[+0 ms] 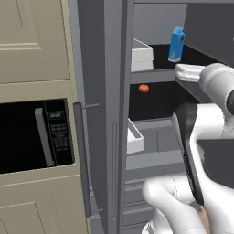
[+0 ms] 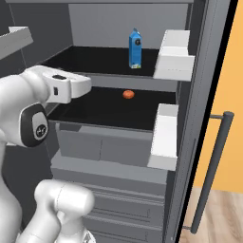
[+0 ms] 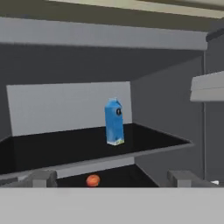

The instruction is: Take out the milk from the fridge and place it on the tray on the counter. Then take the sugar cube near the tray and place it in the tray.

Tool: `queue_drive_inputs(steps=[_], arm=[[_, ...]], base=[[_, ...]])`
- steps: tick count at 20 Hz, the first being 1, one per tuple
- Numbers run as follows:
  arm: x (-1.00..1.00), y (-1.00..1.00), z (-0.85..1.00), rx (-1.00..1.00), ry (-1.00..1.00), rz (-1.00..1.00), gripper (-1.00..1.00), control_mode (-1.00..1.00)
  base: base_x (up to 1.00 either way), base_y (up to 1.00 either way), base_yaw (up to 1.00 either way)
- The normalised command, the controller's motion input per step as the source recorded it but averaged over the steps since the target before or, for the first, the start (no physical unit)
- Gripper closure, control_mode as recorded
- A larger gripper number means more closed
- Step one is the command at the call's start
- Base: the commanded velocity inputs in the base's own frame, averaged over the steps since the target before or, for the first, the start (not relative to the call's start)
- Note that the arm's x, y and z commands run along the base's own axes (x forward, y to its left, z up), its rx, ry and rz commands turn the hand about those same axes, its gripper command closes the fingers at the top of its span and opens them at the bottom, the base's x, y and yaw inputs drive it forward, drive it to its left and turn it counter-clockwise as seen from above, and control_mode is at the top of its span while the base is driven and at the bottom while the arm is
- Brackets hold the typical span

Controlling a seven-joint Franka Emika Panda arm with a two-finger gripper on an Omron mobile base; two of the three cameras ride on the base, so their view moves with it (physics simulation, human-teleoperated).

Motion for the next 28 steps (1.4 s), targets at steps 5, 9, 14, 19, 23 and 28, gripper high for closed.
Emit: queue_drive_inputs(steps=[5, 9, 14, 19, 23, 28], arm=[[0.0, -0.04, 0.19, 0.03, -0.16, -0.09, -1.0, -1.0], [0.08, -0.08, 0.08, 0.13, 0.0, -0.17, -1.0, -1.0], [0.23, -0.05, 0.09, 0.09, 0.0, -0.13, -1.0, -1.0], [0.16, -0.24, 0.02, 0.07, 0.0, 0.0, -1.0, -1.0], [0.45, -0.24, 0.0, 0.14, 0.04, 0.0, -1.0, -1.0], [0.67, -0.02, 0.0, 0.04, 0.11, 0.0, -1.0, -1.0]], base=[[0.0, 0.0, 0.0], [0.0, 0.0, 0.0], [0.0, 0.0, 0.0], [0.0, 0.0, 0.0], [0.0, 0.0, 0.0], [0.0, 0.0, 0.0]])
